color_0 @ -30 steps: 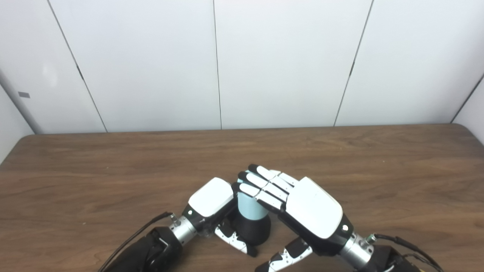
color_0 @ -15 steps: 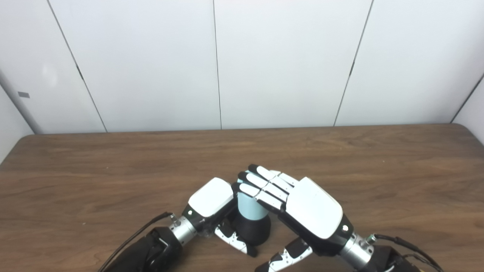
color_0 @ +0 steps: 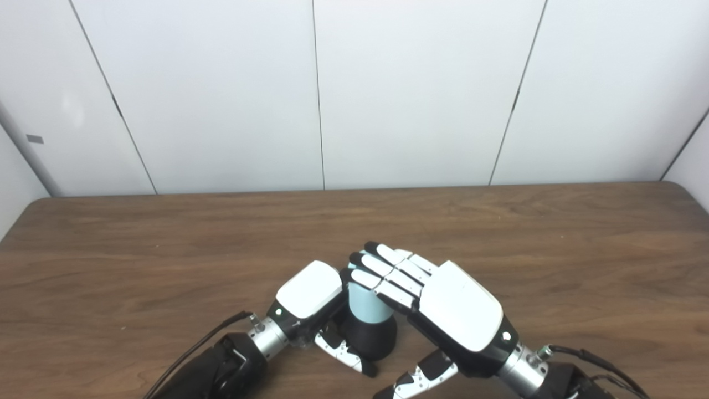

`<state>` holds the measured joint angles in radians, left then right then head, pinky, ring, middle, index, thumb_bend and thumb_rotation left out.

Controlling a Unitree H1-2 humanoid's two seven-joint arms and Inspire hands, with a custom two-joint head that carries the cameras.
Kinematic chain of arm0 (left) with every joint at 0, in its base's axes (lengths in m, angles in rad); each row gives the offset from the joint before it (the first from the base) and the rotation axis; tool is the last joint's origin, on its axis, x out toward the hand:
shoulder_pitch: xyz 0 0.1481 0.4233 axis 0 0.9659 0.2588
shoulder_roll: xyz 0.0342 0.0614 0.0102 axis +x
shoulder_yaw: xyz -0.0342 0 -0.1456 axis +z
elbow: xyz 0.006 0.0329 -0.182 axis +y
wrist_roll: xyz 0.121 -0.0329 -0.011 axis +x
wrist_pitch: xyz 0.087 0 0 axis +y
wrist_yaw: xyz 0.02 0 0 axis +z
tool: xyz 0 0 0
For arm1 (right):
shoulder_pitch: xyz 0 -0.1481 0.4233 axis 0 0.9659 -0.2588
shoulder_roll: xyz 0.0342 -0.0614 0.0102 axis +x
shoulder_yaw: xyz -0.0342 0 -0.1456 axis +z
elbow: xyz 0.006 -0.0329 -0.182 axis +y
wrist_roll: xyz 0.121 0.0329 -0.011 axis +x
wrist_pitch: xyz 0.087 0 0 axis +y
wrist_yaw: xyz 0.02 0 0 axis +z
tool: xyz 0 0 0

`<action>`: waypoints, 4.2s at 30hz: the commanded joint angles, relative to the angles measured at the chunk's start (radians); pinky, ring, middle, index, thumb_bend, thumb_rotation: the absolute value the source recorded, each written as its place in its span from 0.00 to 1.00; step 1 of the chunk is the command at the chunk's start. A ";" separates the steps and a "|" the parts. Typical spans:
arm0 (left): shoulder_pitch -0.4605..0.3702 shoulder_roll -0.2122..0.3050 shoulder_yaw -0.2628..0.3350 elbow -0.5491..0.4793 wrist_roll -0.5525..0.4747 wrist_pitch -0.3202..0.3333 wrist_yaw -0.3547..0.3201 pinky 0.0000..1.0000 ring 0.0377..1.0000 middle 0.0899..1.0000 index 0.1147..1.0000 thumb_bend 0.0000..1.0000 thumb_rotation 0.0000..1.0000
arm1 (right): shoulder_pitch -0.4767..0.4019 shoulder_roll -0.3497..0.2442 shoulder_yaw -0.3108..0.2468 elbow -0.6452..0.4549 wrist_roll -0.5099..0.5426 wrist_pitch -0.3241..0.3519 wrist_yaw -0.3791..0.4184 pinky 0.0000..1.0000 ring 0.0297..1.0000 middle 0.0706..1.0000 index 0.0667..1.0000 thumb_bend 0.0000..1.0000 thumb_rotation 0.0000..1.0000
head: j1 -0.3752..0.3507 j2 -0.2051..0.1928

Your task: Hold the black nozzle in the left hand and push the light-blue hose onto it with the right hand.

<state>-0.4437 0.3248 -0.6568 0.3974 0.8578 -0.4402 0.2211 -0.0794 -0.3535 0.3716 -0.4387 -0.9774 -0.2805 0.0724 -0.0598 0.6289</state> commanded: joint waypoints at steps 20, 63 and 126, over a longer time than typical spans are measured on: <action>0.159 -0.007 -0.087 0.082 0.043 0.015 -0.100 0.14 0.15 0.18 0.42 0.52 0.04 | 0.063 -0.044 0.042 0.042 -0.008 0.002 0.124 0.85 0.91 0.91 0.87 0.81 0.72 | 0.000 0.001; 0.155 -0.007 -0.089 0.088 0.044 0.018 -0.109 0.14 0.14 0.17 0.41 0.52 0.04 | 0.064 -0.057 0.059 0.033 -0.030 -0.009 0.127 0.83 0.89 0.89 0.84 0.79 0.72 | -0.002 0.000; 0.144 -0.006 -0.099 0.096 0.016 0.018 -0.164 0.15 0.16 0.18 0.41 0.52 0.04 | 0.078 -0.072 0.073 0.037 -0.031 0.015 0.168 0.83 0.89 0.89 0.84 0.79 0.77 | -0.002 -0.002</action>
<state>-0.4435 0.3261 -0.6583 0.3943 0.8295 -0.4392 0.1901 -0.0753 -0.3661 0.3871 -0.4553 -0.9752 -0.2609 0.0757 -0.0614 0.6259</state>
